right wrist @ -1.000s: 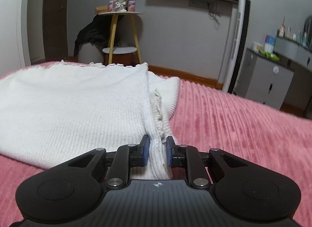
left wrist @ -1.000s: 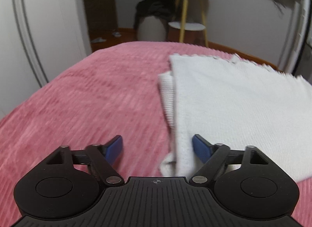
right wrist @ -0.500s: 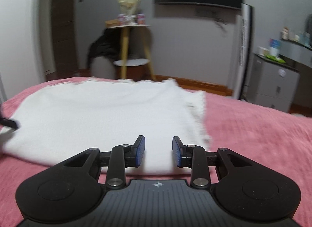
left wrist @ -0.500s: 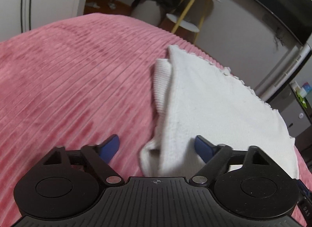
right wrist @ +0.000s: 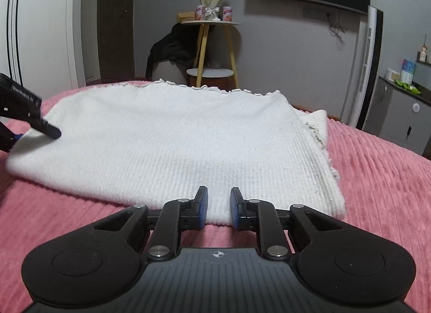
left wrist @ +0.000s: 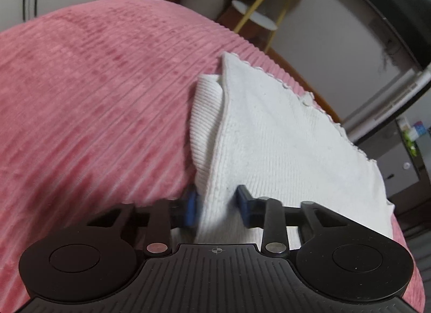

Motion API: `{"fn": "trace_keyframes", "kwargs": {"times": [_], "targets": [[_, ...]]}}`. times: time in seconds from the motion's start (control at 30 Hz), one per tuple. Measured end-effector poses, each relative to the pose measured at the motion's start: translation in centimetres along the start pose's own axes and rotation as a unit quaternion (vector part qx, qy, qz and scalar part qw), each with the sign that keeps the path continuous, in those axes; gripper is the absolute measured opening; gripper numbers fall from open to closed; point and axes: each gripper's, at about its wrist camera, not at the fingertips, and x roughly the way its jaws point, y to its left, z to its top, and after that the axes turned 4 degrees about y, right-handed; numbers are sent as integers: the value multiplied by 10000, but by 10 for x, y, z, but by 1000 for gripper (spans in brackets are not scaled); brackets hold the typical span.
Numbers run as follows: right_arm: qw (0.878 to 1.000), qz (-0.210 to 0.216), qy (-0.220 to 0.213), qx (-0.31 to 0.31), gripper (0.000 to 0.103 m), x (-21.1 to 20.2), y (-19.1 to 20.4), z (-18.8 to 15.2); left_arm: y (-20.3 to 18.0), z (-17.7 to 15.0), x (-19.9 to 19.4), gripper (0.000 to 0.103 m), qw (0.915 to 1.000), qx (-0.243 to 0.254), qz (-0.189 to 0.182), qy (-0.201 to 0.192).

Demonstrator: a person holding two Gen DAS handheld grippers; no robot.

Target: Fold small clothes

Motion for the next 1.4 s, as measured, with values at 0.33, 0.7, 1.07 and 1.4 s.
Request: {"fn": "trace_keyframes", "kwargs": {"times": [0.33,0.7,1.07,1.4], "targets": [[9965,-101,-174,808,18,-9,-34,2,-124,-15,-24,23,9887,1412,384,-317],[9967,-87,-81,799,18,-3,-41,-2,-161,-78,-25,48,9694,2372,-71,-629],[9974,-175,-81,688,19,-3,-33,-2,-62,-75,-23,46,9958,567,407,-585],[9986,-191,-67,484,21,-1,-23,-2,-136,-113,18,45,9471,2621,1705,-728]]}}
